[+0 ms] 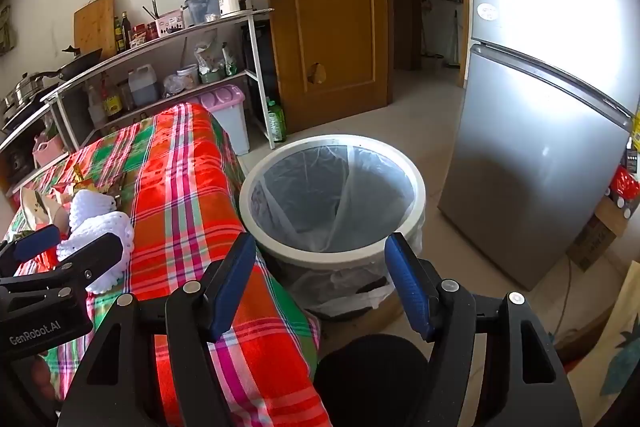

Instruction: Collect trash

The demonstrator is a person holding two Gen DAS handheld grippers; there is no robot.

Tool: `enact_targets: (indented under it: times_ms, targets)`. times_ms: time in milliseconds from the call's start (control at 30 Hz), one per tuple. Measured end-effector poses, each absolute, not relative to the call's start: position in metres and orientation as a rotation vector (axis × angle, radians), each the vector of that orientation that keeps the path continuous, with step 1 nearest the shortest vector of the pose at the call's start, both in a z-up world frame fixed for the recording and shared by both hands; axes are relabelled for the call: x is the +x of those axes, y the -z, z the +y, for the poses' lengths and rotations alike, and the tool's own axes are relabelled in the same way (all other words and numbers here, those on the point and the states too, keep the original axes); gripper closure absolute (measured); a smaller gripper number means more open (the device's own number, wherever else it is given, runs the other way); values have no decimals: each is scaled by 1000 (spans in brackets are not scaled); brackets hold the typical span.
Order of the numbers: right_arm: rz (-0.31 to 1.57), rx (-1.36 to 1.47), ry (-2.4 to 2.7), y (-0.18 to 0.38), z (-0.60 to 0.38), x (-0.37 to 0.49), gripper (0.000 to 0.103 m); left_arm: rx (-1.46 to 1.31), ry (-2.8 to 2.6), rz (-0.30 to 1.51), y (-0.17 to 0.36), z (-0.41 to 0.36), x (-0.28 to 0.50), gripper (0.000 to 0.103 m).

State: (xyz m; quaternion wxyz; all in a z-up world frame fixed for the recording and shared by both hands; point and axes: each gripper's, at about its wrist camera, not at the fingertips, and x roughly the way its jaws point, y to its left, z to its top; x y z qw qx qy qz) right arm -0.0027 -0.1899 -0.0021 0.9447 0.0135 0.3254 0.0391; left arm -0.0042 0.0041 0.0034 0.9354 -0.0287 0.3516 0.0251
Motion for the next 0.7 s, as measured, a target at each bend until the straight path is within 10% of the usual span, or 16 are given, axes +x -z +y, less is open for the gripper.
enact_targets:
  times_ms: [700]
  targets:
    - [661, 16, -82, 0, -186, -3, 35, -62, -68, 717, -6, 10, -8, 0]
